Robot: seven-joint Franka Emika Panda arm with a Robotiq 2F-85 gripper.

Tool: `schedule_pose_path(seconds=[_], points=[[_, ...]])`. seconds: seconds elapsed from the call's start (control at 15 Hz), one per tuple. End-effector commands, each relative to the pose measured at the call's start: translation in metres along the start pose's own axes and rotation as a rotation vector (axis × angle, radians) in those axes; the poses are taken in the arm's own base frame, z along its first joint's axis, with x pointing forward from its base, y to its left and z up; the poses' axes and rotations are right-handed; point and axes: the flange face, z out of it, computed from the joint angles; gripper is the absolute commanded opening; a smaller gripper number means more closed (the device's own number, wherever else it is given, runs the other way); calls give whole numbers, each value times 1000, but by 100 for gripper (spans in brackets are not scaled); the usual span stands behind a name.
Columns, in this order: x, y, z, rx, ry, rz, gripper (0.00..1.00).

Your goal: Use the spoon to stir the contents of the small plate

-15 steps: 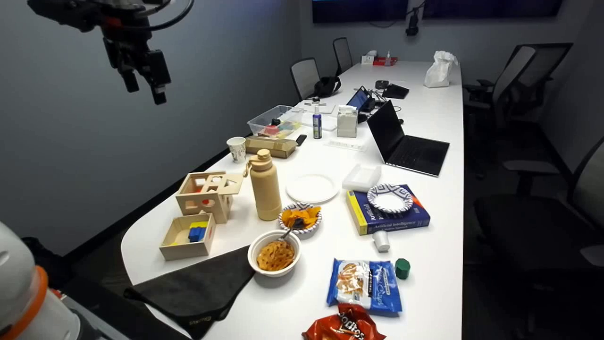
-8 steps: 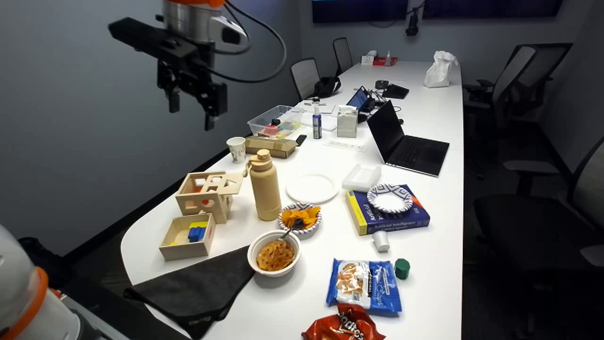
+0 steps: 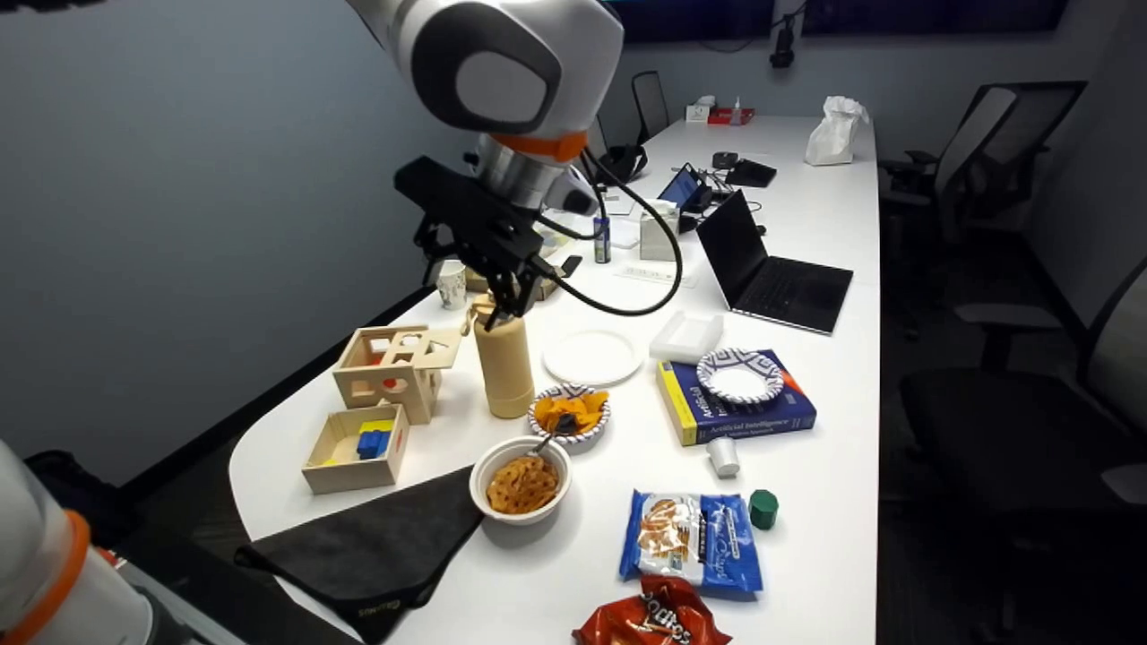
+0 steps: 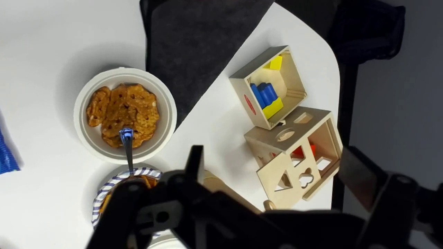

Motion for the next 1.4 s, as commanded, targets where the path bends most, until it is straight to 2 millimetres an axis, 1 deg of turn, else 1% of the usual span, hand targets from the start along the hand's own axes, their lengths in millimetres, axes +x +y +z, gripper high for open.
schedule_pose_path(seconds=[0.0,0.27,0.53,0.73,0.93,1.33], points=[[33,31,33,24,22,37,100],[48,64,72,-4,63,133,100],[49,97,102,16,53,213,100],[47,123,119,59,43,273,100],[49,147,133,135,49,296,100],[58,182,158,242,38,334,100]])
